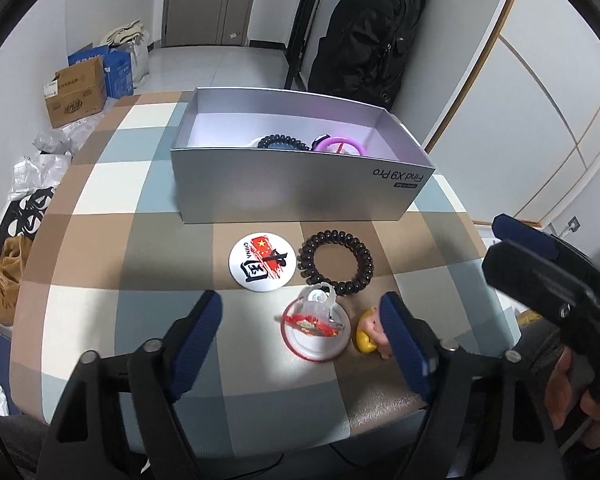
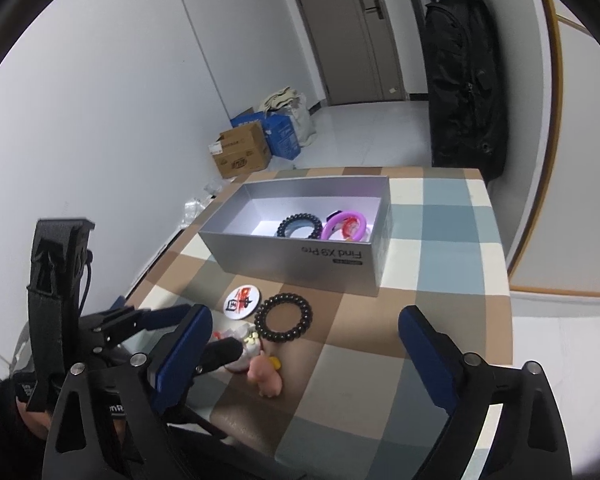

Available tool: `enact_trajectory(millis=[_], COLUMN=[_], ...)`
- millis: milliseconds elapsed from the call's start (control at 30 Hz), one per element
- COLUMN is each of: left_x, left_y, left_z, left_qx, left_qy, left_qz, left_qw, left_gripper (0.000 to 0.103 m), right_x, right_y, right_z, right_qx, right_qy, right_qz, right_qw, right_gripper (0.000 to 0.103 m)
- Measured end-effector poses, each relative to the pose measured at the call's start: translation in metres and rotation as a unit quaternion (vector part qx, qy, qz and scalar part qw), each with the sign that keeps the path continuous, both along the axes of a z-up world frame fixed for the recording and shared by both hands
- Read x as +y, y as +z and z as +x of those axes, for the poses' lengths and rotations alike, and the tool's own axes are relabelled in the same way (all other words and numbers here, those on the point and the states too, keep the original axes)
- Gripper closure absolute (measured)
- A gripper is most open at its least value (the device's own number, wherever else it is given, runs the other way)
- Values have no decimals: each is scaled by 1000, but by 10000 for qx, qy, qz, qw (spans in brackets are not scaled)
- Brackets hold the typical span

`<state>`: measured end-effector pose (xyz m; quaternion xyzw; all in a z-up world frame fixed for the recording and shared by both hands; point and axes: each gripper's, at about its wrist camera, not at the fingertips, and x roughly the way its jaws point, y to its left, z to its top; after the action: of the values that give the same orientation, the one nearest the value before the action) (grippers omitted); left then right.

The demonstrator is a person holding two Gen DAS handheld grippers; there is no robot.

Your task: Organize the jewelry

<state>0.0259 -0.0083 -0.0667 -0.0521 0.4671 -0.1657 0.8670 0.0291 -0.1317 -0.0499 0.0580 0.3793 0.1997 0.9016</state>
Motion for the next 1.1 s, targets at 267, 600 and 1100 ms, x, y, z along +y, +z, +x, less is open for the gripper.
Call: enact_trajectory(millis=[267, 600, 1100], left_x=[0, 11, 27], left_y=[-7, -7, 12], left_z=[4, 7, 10], left_qx=[268, 541, 422], left_qy=[-98, -23, 204], left_qz=[-160, -590, -1121], left_qw=[9995, 9968, 9926], left_gripper=[75, 88, 89], right_x=[4, 9, 12], right_y=[-3, -4, -6], right_z=[0, 2, 2], right_qx=[92, 147, 200], right_qy=[114, 152, 232], right_qz=[34, 71, 123], right_qw=[9999, 9998, 9995], right_gripper=[17, 18, 18])
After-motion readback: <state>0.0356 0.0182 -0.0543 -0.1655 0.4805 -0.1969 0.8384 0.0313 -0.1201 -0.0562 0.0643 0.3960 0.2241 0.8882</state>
